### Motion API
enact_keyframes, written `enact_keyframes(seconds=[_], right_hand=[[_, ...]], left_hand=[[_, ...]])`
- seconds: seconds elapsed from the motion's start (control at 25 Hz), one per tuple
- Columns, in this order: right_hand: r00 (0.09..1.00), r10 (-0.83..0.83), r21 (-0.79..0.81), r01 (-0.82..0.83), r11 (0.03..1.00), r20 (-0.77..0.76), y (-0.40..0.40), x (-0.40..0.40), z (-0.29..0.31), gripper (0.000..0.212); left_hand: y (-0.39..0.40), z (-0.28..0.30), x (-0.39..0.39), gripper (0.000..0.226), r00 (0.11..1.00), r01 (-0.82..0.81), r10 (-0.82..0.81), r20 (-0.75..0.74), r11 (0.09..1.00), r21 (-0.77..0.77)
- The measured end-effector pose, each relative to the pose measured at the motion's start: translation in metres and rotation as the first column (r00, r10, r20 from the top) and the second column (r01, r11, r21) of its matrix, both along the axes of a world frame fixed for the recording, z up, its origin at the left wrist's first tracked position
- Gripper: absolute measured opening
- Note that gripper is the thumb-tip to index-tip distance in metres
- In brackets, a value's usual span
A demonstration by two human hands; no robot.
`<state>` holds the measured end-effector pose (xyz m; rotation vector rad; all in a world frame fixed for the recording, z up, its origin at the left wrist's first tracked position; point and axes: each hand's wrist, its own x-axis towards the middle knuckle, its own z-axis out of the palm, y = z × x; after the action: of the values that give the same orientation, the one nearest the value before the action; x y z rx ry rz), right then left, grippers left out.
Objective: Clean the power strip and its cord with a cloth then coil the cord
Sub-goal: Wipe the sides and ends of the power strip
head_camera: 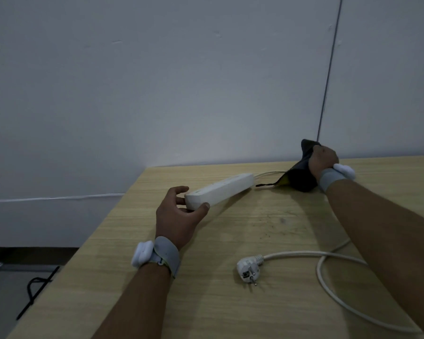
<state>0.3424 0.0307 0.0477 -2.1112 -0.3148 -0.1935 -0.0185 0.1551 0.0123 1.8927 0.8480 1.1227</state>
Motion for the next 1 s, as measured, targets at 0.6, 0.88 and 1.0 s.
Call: enact_keyframes(seconds=[0.6, 0.88, 1.0], right_hand=[[0.775, 0.484, 0.737, -0.036, 0.675, -0.406, -0.044, -0.053, 0.032, 0.029], [0.720, 0.570, 0.696, -0.169, 0.698, -0.397, -0.052, -0.090, 0.044, 0.021], [0.699, 0.584, 0.661, -0.212, 0.720, -0.412, -0.055, -0.101, 0.047, 0.020]], left_hand=[[0.018, -0.005, -0.001, 0.052, 0.999, -0.041, 0.018, -0.046, 0.803, -0.595], [0.030, 0.001, 0.005, 0.056, 0.998, -0.045, -0.001, -0.063, 0.692, -0.720], [0.035, 0.005, 0.003, 0.054, 0.989, -0.083, -0.026, -0.147, 0.718, -0.691]])
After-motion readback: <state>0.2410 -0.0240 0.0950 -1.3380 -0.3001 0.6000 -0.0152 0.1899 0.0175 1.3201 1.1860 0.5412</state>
